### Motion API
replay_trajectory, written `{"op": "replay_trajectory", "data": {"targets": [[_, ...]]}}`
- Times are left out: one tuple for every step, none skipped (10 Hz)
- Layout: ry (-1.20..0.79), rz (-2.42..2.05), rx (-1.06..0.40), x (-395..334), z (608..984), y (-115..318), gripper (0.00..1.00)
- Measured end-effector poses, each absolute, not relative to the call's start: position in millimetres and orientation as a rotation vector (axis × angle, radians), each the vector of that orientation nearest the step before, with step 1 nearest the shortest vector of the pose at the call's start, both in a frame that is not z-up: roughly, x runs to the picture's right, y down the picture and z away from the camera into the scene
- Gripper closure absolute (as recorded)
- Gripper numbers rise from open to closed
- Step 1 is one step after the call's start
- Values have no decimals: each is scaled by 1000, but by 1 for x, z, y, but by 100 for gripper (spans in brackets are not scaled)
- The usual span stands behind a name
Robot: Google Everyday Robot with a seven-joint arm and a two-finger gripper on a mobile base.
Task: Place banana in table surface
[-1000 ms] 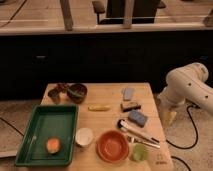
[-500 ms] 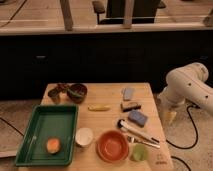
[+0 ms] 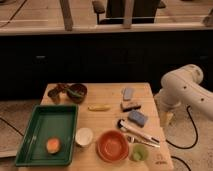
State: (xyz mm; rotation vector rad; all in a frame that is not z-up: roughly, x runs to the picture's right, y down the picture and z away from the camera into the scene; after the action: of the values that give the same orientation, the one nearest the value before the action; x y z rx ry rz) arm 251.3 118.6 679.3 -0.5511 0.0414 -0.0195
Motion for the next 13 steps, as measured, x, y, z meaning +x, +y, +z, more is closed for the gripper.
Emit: {"op": "replay_trajectory", "data": {"targets": [[42, -43, -545, 246, 678, 121, 20], [40, -55, -543, 246, 678, 122, 20], [43, -64, -538, 246, 678, 123, 20], [39, -77, -536, 237, 679, 123, 20], [36, -86, -534, 229, 680, 123, 20], [32, -100, -531, 215, 681, 123, 20], [24, -126, -527, 196, 683, 123, 20], [22, -142, -524, 189, 683, 124, 20], [21, -152, -523, 187, 684, 125, 20], [15, -167, -518, 185, 685, 125, 20], [12, -177, -515, 182, 687, 125, 20], [4, -187, -511, 170, 690, 123, 20], [-4, -199, -506, 156, 694, 122, 20]]}}
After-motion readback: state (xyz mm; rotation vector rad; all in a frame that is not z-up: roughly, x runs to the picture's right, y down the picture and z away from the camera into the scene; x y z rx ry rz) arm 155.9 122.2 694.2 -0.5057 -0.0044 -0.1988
